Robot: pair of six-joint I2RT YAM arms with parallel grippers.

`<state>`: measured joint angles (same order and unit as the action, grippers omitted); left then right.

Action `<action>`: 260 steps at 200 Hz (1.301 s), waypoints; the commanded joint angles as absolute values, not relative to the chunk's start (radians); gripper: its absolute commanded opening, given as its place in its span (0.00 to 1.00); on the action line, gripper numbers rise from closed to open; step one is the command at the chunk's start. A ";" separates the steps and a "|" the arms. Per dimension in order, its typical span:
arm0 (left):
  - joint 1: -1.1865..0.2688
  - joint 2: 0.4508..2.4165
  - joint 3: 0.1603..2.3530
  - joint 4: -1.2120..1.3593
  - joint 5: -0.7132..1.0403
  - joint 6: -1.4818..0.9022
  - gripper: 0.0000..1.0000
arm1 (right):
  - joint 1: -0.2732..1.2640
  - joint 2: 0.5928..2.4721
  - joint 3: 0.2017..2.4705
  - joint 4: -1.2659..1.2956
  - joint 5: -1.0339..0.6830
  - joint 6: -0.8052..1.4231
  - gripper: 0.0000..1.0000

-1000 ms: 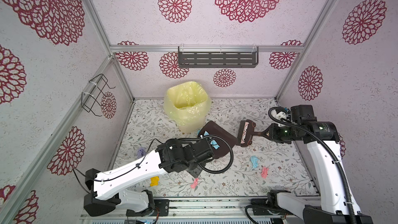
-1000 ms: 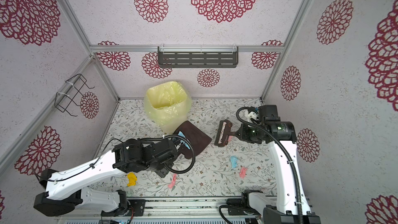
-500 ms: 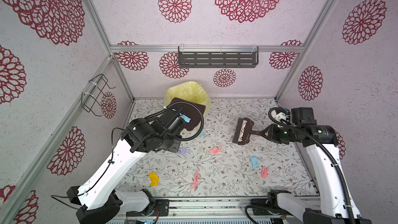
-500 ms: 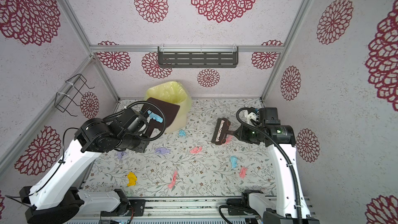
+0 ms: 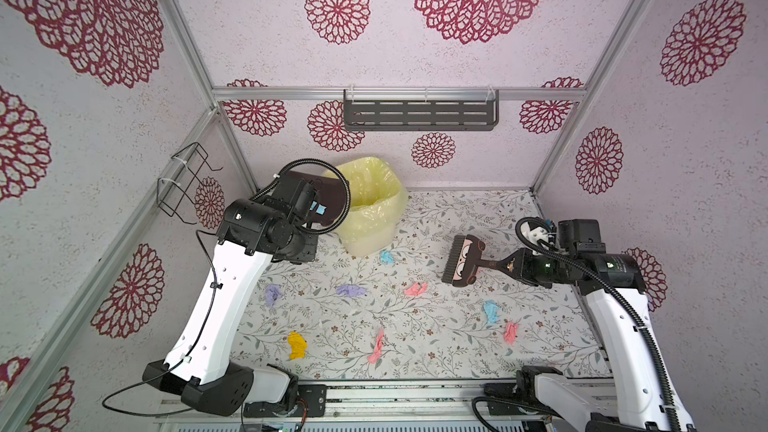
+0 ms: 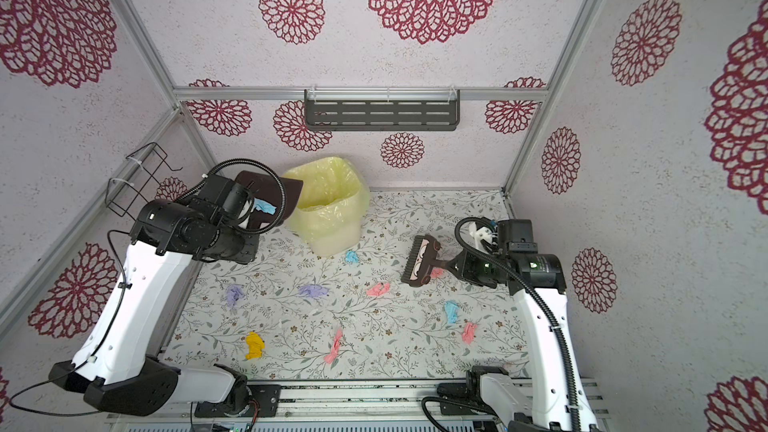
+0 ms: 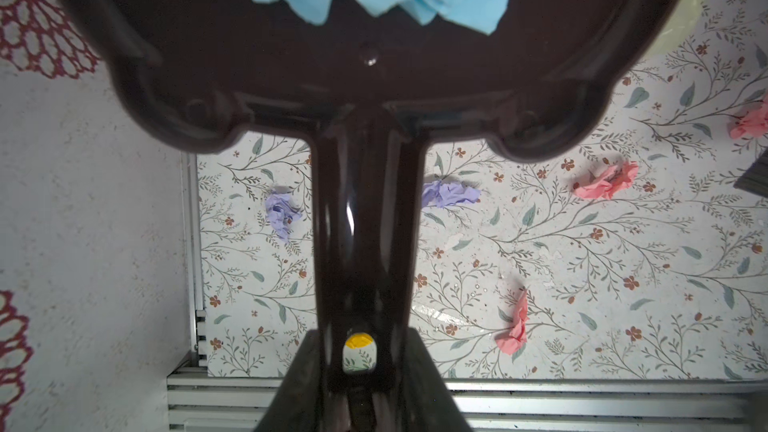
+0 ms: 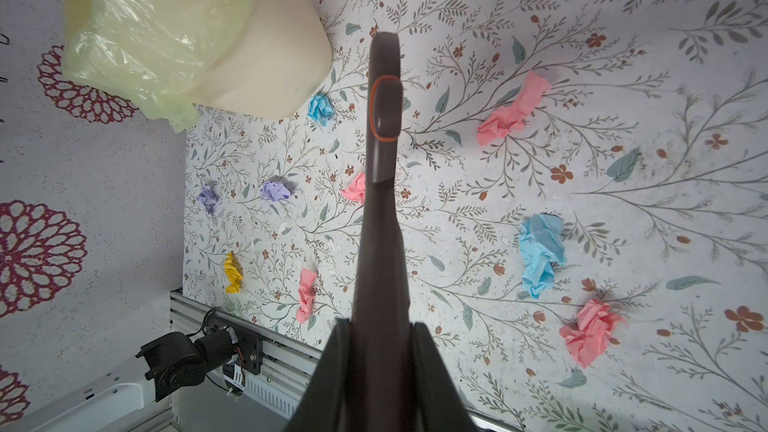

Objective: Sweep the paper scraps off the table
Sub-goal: 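Tip the dustpan over the bin with the left gripper to empty it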

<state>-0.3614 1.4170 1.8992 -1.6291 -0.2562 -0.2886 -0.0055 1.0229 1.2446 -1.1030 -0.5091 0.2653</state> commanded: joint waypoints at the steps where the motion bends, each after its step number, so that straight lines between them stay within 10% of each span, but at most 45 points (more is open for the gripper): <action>1: -0.328 1.451 1.954 -1.585 -0.303 -0.208 0.00 | -0.015 0.990 1.244 -1.040 -0.565 0.293 0.00; 260: -0.356 1.823 2.237 -1.469 -0.635 0.298 0.00 | -0.015 0.984 1.233 -1.078 -0.626 0.324 0.00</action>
<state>-0.3336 1.8404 2.2669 -1.5398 -0.5564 0.1982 -0.0082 0.9943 1.1915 -1.0794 -0.5842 0.3157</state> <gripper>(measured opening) 0.298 0.221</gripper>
